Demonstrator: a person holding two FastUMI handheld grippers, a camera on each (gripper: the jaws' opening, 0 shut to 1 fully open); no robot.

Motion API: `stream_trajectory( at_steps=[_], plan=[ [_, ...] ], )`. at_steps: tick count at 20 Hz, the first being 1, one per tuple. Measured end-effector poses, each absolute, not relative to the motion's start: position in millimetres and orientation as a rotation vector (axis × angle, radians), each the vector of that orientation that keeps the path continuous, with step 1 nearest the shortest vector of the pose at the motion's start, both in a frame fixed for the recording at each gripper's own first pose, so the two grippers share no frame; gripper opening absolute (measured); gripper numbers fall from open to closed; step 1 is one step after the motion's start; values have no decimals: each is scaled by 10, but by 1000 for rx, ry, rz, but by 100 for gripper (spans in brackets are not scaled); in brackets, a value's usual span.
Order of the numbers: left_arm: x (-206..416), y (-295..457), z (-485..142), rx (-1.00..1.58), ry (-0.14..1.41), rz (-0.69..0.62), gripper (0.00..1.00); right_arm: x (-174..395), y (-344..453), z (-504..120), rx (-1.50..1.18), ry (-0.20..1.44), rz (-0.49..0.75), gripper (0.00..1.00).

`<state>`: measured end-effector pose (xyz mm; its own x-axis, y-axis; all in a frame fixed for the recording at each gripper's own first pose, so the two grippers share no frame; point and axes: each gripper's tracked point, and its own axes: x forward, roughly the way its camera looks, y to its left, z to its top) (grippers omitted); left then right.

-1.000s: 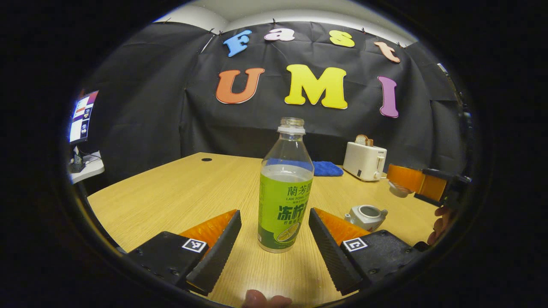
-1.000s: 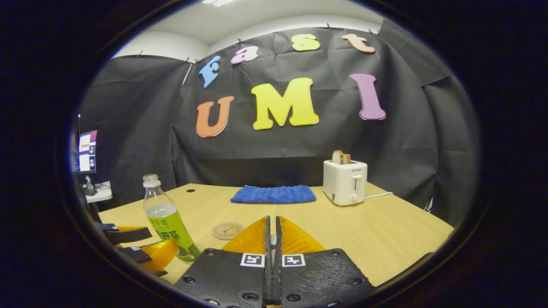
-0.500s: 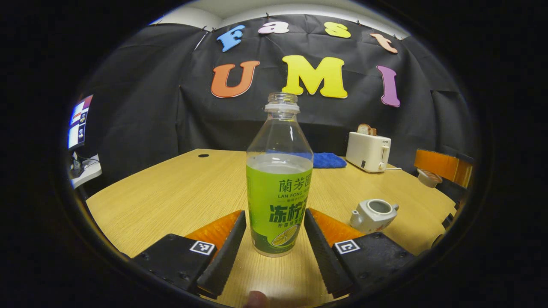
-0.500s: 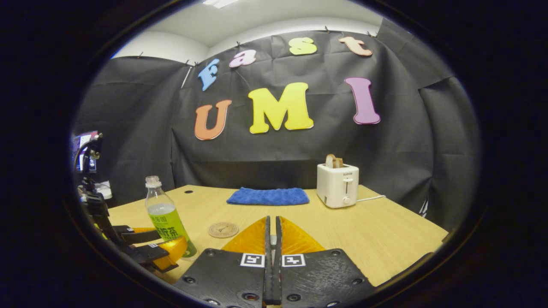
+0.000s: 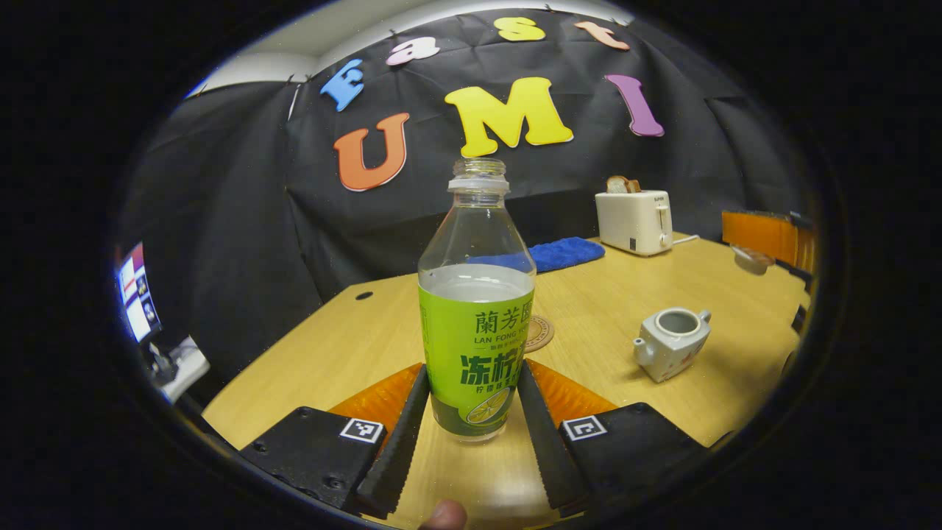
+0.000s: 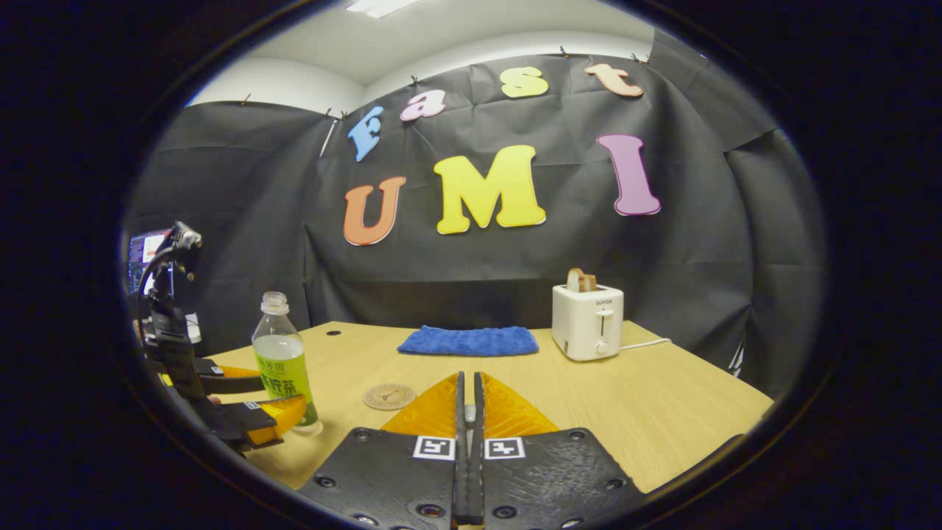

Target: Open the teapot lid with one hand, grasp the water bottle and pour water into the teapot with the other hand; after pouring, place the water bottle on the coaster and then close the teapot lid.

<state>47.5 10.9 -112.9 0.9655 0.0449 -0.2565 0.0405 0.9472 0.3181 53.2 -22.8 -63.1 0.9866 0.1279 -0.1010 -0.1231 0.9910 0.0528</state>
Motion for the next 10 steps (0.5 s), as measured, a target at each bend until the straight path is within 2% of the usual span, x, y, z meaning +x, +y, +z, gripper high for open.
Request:
stream_trajectory(
  at_steps=[10],
  plan=[
    [435,476,-989,1009,314,49,73,429,-461,-648,39,111,108,0]
  ],
)
